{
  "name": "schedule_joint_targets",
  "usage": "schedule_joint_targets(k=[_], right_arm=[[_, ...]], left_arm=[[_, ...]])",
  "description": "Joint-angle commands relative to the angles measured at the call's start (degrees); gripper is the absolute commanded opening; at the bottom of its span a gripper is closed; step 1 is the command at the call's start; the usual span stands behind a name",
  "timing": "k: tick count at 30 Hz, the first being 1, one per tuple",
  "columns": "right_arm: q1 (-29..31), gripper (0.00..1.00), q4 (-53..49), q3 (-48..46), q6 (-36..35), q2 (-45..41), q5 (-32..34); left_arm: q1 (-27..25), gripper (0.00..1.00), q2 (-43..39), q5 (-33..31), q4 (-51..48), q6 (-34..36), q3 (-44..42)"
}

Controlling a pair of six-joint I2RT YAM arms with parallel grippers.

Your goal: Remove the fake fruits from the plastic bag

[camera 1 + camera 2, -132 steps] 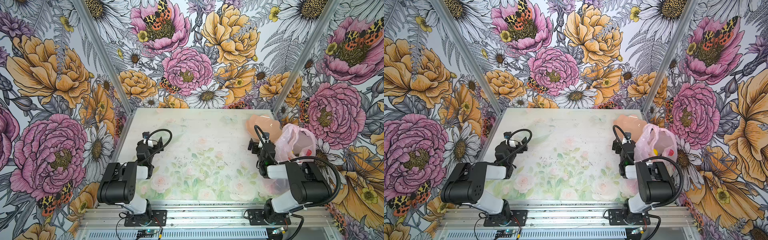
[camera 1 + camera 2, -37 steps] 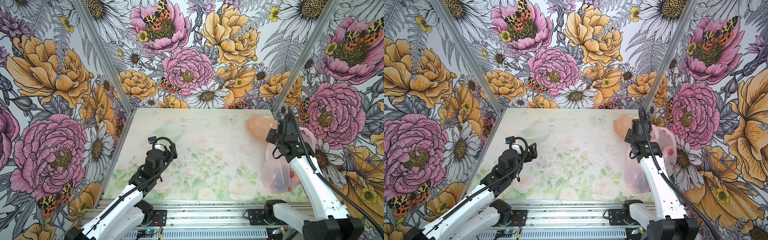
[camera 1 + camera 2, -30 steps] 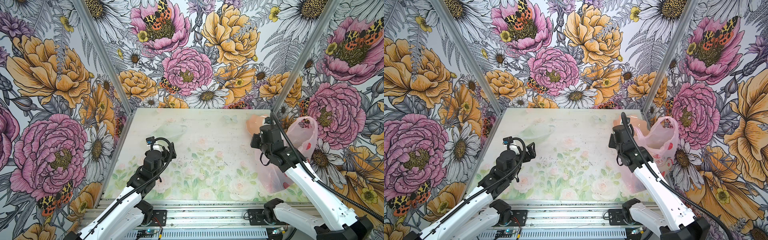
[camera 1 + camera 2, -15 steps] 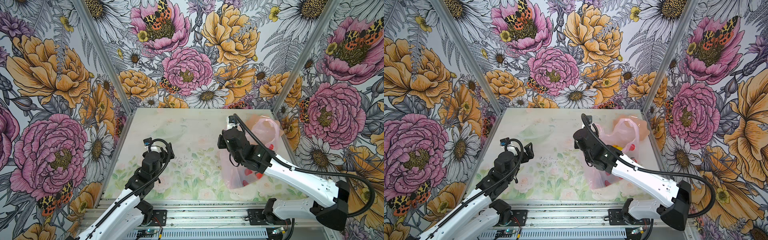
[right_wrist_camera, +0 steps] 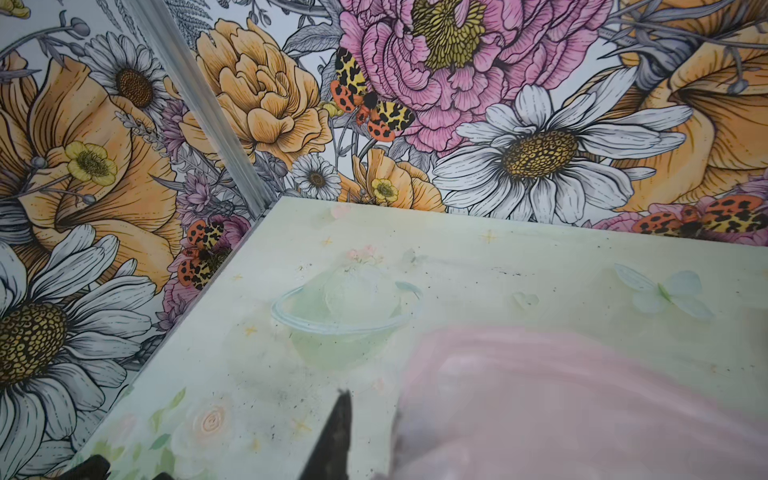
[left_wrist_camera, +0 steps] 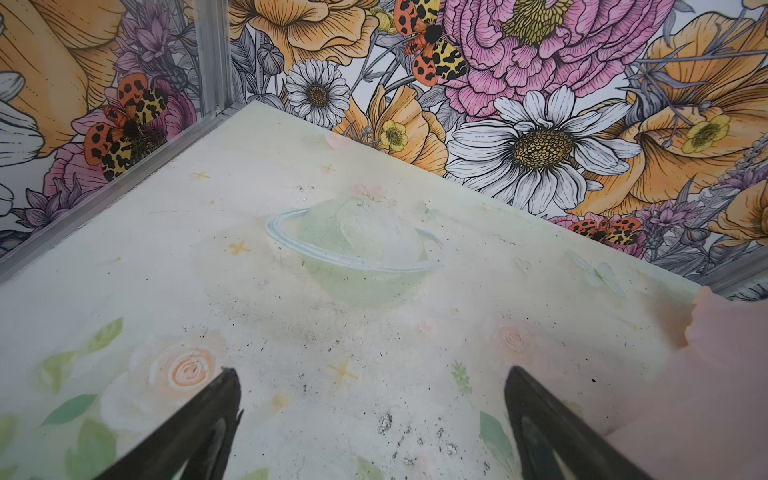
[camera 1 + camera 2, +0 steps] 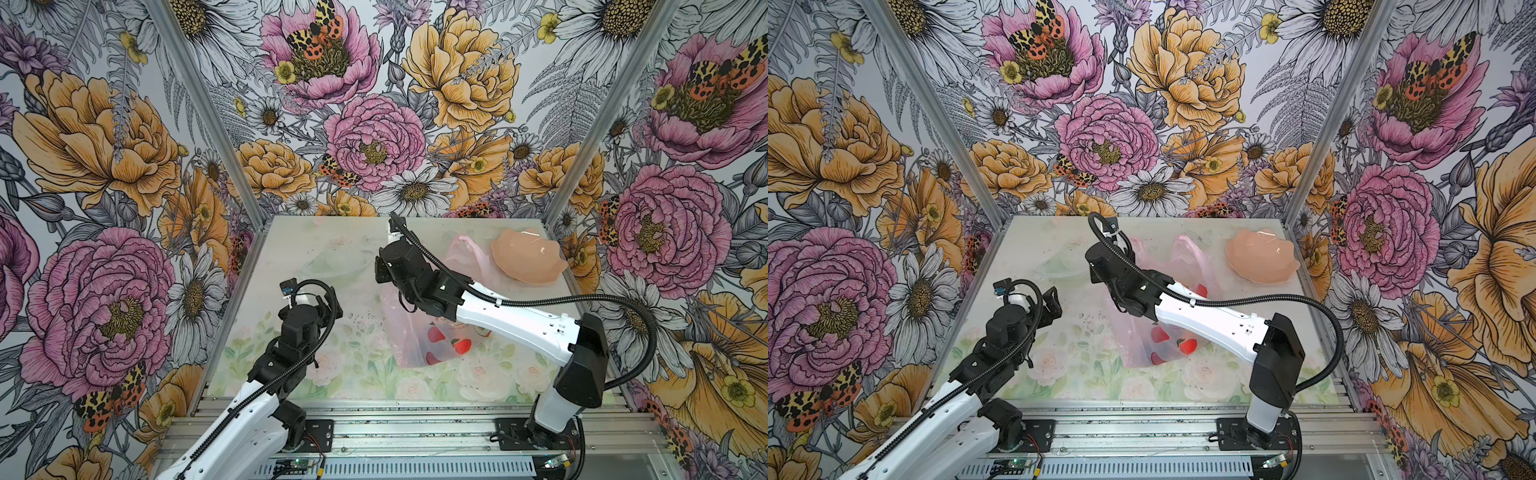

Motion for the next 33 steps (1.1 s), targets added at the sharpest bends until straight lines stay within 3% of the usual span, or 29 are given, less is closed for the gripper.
schedule_joint_targets(k=[1,6,10,15,20,27,33], right_arm=[[-0.5,0.54,1.1,0.0,-4.0,-1.9,-1.6],[-1.1,0.77,0.0,-6.3,-7.4,-8.4,-1.7],[-1.6,0.84,-1.4,-12.2,-12.8,-16.3,-4.6],[-4.4,0.84,-4.8,-18.8,-18.4,-27.6,-8.9],[-12.9,0.86,-8.3,-23.1,-21.4,-33.8,-8.2],[-25.8,0.85,-9.1,-24.3,-20.9,-31.3,-21.3],[-29.8,0.79,-8.8,-24.0,-20.0,-27.8,-25.3]], left_arm=[[0.9,0.99,-0.2,-1.4,-1.0,-1.3,-1.1],[1.3,0.99,1.8,0.4,-2.6,-3.5,0.2],[0.8,0.99,4.2,2.7,-7.9,-7.0,4.6],[-2.2,0.99,7.0,4.3,-15.2,-9.6,12.9],[-9.1,0.99,14.9,-4.2,-27.6,-8.2,28.4],[-19.7,0.98,31.8,-6.8,-33.6,-0.3,52.8],[-23.5,0.93,44.3,-4.4,-34.6,-5.6,65.3]])
